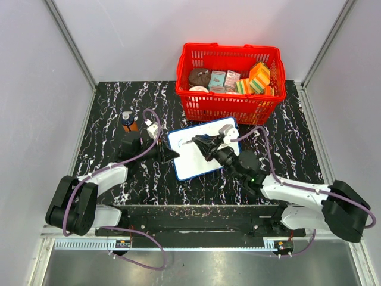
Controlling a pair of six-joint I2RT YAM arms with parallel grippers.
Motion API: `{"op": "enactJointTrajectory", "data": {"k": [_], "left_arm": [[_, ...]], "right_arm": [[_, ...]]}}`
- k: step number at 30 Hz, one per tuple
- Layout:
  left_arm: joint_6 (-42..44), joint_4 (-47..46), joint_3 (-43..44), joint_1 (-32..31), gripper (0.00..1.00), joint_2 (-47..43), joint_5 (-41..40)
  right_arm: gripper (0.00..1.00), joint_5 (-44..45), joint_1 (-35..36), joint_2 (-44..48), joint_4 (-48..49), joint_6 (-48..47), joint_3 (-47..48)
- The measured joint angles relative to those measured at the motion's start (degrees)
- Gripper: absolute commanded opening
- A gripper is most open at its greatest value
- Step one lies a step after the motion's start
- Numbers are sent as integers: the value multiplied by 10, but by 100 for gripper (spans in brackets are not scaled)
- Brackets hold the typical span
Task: Write a sentence on the whiteboard
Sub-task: Write with the whiteboard marker on the whiteboard.
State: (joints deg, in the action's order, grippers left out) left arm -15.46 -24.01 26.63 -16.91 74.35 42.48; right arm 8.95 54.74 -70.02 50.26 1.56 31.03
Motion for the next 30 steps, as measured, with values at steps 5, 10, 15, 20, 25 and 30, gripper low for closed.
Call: {"op": "enactJointTrajectory", "data": {"k": [5, 10, 15, 20, 25, 30], "left_arm": [[0, 0, 0, 0, 0, 0, 0], [0, 0, 0, 0, 0, 0, 0], [0, 0, 0, 0, 0, 0, 0], [0, 0, 0, 0, 0, 0, 1], [0, 0, 0, 0, 0, 0, 1], [0, 0, 0, 0, 0, 0, 1]], "right_arm": [[0, 16, 0, 33, 22, 19, 2], [0, 29, 0, 5, 54, 34, -3], [0, 42, 0, -33, 92, 47, -17], [0, 42, 0, -42, 103, 49, -17], [0, 47, 0, -46, 116, 47, -17], [0, 51, 0, -79, 120, 43, -12]]}}
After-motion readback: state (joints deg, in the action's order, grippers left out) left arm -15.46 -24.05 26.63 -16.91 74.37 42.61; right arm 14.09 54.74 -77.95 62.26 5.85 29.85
